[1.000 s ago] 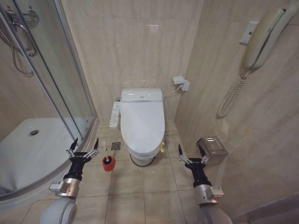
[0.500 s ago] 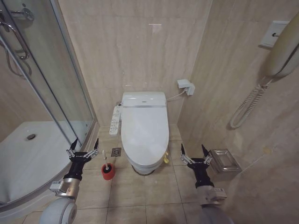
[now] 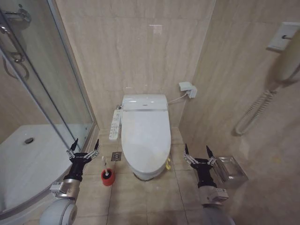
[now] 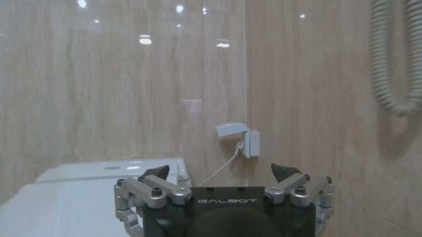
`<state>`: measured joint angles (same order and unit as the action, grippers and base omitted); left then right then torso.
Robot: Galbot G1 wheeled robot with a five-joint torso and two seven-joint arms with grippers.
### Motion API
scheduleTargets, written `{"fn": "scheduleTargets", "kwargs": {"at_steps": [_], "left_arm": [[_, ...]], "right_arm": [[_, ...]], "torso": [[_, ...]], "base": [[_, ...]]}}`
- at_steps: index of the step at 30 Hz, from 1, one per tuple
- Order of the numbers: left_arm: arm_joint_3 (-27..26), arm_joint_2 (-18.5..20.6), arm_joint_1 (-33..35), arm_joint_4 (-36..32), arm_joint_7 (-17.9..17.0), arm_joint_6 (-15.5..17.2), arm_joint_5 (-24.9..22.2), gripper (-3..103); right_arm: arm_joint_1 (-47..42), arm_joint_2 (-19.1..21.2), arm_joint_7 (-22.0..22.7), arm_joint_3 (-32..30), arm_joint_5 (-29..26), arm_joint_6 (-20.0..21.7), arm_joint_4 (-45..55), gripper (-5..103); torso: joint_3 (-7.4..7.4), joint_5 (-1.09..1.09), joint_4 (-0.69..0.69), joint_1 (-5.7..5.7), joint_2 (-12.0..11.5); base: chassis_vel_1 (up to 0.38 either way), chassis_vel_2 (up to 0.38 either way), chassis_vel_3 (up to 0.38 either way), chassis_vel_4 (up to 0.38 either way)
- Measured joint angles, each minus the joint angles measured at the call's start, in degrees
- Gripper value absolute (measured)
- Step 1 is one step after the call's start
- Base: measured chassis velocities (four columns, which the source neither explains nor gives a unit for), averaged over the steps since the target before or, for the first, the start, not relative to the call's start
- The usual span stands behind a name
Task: Open the toilet lid, clean the toilet bowl with a toilet brush, close the toilet lid, and flush.
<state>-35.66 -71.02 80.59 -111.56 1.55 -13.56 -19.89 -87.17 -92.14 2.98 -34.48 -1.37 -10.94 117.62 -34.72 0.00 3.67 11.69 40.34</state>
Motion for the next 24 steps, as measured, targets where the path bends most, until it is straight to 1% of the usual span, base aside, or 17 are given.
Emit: {"fn": "scheduleTargets", "kwargs": {"at_steps": [5,7,9,10,12,13,19,22,24], "left_arm": [[0.0,0.0,0.0,0.0,0.0,0.0,0.0,100],[0.0,0.0,0.02,0.0,0.0,0.0,0.0,100],[0.0,0.0,0.03,0.0,0.0,0.0,0.0,100],[0.0,0.0,0.03,0.0,0.0,0.0,0.0,100],[0.0,0.0,0.03,0.0,0.0,0.0,0.0,100],[0.0,0.0,0.03,0.0,0.0,0.0,0.0,100],[0.0,0.0,0.03,0.0,0.0,0.0,0.0,100],[0.0,0.0,0.02,0.0,0.0,0.0,0.0,100],[0.0,0.0,0.02,0.0,0.0,0.0,0.0,100]], "right_arm": [[0.28,0.0,0.67,-0.05,1.48,-0.46,-0.71,100],[0.28,0.0,1.09,0.05,4.15,0.11,-1.41,100],[0.58,0.01,2.6,0.69,6.7,0.88,-2.91,100],[0.58,0.01,2.6,0.69,6.7,0.88,-2.91,100],[1.31,0.51,4.29,1.23,10.07,0.33,-6.2,100],[1.53,0.77,4.62,1.36,10.59,0.16,-7.37,100],[2.53,1.99,5.5,2.28,10.92,0.16,-12.38,100],[3.18,3.37,7.66,4.12,10.88,0.25,-16.42,100],[3.26,3.74,7.9,4.52,10.87,0.27,-17.41,100]], "torso": [[0.0,-0.01,0.0,-0.01,0.0],[0.03,0.01,0.0,-0.07,0.01],[0.04,0.0,0.01,-0.09,0.02],[0.04,0.0,0.01,-0.09,0.02],[0.04,0.01,-0.01,-0.1,0.03],[0.04,0.01,0.0,-0.09,0.03],[0.03,0.0,0.0,-0.07,0.02],[0.02,0.01,0.0,-0.06,0.02],[0.03,0.0,0.0,-0.07,0.02]], "base": [[-0.052,0.063,0.064,-0.046],[0.0,0.0,0.0,0.0],[0.043,-0.054,-0.042,0.049],[0.043,-0.054,-0.043,0.058],[0.061,-0.044,-0.046,0.035],[0.0,0.0,0.0,0.0],[0.0,0.0,0.0,0.0],[0.0,0.0,0.0,0.0],[0.0,0.0,0.0,0.0]]}}
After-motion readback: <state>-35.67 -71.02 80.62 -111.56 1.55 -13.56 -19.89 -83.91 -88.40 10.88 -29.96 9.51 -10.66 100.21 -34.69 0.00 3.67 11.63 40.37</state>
